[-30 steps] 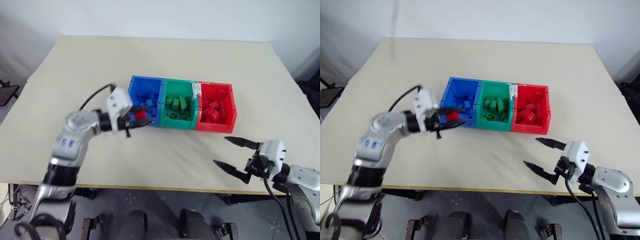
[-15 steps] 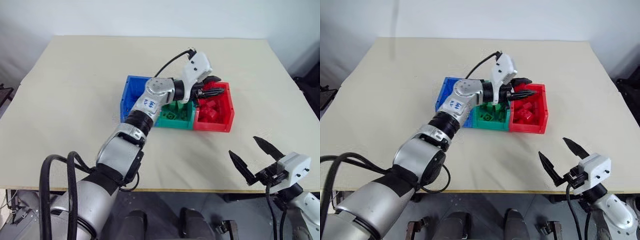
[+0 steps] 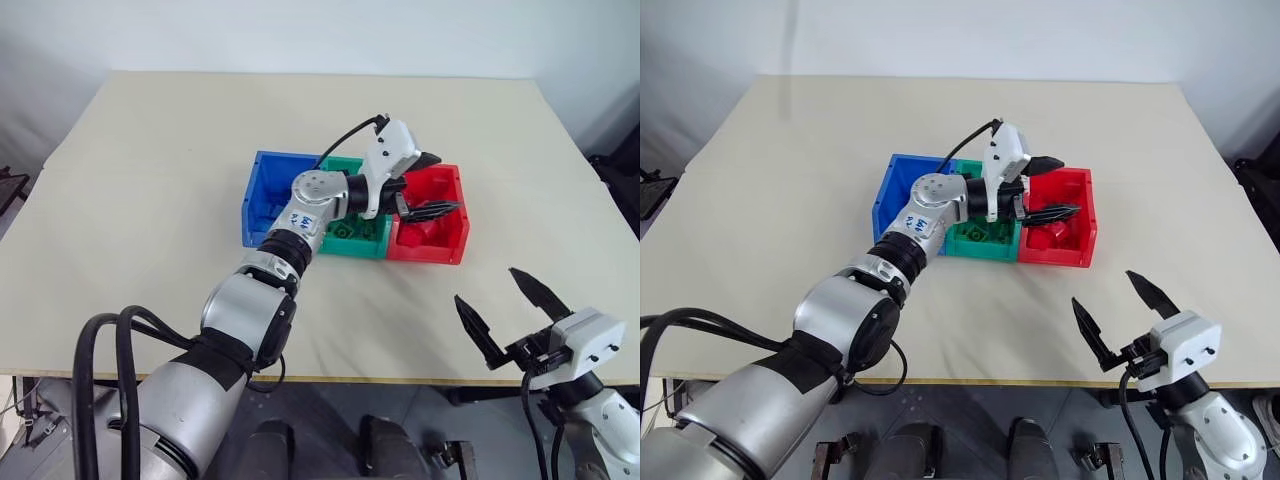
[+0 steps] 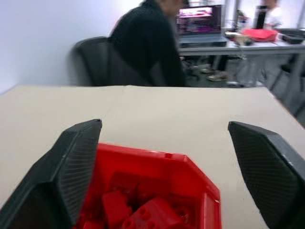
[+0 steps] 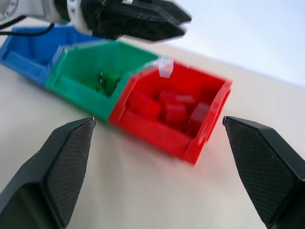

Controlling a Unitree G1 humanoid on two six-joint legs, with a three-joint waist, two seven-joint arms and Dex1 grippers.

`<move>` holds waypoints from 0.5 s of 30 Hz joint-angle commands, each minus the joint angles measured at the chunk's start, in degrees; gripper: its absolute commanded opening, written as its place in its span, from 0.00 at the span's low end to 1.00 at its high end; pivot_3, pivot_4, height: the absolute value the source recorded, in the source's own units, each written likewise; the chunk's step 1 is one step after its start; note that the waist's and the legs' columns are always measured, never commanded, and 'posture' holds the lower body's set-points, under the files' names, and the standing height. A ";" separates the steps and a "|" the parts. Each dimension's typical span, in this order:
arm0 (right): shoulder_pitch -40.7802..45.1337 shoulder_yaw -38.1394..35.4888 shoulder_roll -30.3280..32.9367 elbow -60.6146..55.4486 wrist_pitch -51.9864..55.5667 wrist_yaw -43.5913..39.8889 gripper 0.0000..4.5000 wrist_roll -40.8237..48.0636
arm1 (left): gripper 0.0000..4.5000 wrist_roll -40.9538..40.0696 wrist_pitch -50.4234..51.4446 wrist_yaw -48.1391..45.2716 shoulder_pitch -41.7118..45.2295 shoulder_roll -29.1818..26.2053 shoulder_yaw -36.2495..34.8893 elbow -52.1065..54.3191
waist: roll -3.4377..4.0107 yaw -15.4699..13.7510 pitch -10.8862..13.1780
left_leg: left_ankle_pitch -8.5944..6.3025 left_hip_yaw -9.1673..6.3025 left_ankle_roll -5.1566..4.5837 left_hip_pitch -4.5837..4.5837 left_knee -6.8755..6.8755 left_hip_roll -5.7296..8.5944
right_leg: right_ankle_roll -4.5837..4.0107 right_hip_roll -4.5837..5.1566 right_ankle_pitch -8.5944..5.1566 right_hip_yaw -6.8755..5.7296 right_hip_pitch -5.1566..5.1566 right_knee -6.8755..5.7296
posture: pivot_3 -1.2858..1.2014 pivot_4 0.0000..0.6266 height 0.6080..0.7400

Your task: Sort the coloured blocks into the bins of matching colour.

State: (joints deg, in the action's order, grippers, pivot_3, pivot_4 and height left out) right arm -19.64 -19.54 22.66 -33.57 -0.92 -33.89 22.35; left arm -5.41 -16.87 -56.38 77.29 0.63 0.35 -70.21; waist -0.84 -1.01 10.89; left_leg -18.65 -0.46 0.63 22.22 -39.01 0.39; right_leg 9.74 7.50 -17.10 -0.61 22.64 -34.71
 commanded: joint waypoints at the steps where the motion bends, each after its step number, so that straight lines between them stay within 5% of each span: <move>1: 2.31 1.26 2.38 1.55 0.73 -2.54 1.00 1.88 | 0.97 -0.21 -2.26 -4.32 -3.46 -5.47 -0.55 5.44 | 0.02 0.52 -0.01 | 0.00 0.01 0.00 -0.06 0.02 -0.05 | -0.03 -0.04 -0.01 0.01 0.00 -0.06 | 0.52 0.24 1.00; 10: 12.95 6.51 13.90 14.64 0.93 -19.19 1.00 3.90 | 0.97 -10.31 13.91 -13.32 -36.81 -30.09 -5.72 51.65 | 0.11 1.42 0.01 | 0.01 -0.03 0.08 -0.12 -0.01 -0.15 | -0.15 -0.01 -0.07 0.00 0.10 -0.35 | 0.52 0.24 1.00; 15: 22.44 9.25 15.33 22.60 1.77 -26.73 1.00 6.69 | 0.97 -17.05 21.89 -12.92 -55.75 -39.67 -14.07 67.76 | 0.11 0.52 0.00 | -0.02 -0.23 0.06 -0.09 -0.17 -0.07 | -0.14 0.13 -0.05 -0.11 -0.08 -0.29 | 0.52 0.24 1.00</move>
State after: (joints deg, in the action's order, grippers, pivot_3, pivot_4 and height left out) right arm 1.02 -10.11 37.54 -12.33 0.56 -58.37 26.59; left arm -19.57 3.26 -68.59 24.69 -37.25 -10.75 -7.56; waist -0.73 -0.49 10.90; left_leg -18.69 -0.84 0.70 22.08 -39.17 0.29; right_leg 9.60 7.62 -17.14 -0.69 22.55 -35.00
